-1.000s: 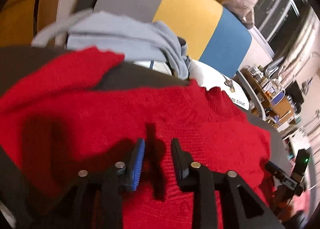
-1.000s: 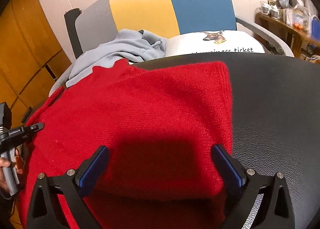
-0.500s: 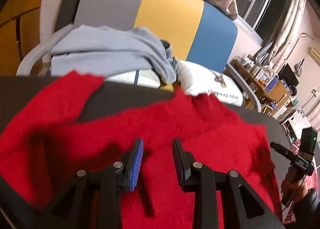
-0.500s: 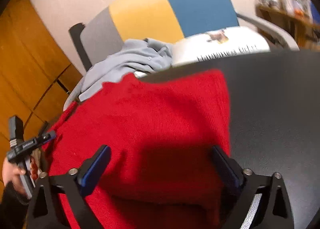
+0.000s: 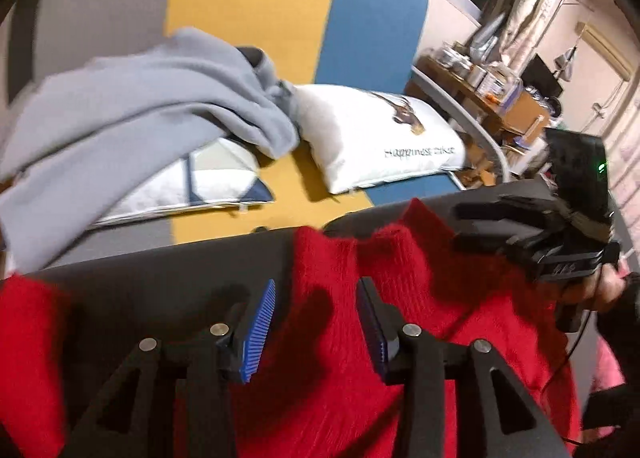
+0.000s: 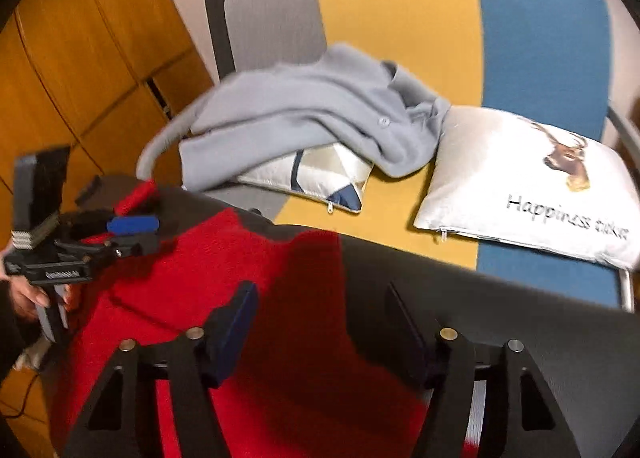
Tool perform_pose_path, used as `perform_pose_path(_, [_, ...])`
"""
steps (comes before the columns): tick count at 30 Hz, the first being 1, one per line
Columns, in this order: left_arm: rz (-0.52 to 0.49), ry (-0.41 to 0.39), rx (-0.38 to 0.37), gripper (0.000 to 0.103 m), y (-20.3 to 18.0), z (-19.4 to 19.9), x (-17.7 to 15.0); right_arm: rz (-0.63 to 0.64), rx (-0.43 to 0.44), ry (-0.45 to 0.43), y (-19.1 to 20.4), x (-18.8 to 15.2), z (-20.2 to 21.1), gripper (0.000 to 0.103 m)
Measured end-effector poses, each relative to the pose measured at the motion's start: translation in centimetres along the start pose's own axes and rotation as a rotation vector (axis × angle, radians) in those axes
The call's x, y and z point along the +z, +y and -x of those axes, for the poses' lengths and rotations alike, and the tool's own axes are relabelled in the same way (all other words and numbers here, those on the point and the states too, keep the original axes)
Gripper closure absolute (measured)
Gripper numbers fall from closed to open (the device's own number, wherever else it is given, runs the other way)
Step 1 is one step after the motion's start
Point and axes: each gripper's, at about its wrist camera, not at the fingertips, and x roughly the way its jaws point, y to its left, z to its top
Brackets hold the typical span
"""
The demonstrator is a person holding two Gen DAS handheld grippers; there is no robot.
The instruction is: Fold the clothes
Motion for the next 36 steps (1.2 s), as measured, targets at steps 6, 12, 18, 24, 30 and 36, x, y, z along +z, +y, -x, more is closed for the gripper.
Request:
perform_pose_path(6, [0.029,0.049,-0.022,0.094,0.0,-2.5,1.2,0.12,-0.006,0.088,1.2,0.4,-3.6,0.053])
perform_pose_path(12, [0.023,-0.101,-0.081,0.097,-1.8,2.2,-1.0,0.132,0.01,0.076,2.7,0.4,-2.1,0.089])
perform_pose_path(18, [-0.037,-0.222,-0.111,0.097,-4.8,9.5,-6.5,0.16,0.081,-0.043,5.7,-2.8,4.3,0.089])
perform_pose_path(24, [-0.052,-0.142,-0.042,0.097,-5.4,9.7,-12.8,0.158,0.075,-0.013,7.4,-10.3,6.9,0.09])
perform_pose_path(30, [0.114,-0.162,-0.056,0.093,-2.5,11.4,-14.7,0.104,0.031,0.032,7.0,-14.3,7.4,0.086])
perform_pose_path(36, [0.111,-0.24,-0.139,0.085,-5.7,11.4,-11.0,0.078,0.035,-0.099,8.3,-11.2,10.6,0.082])
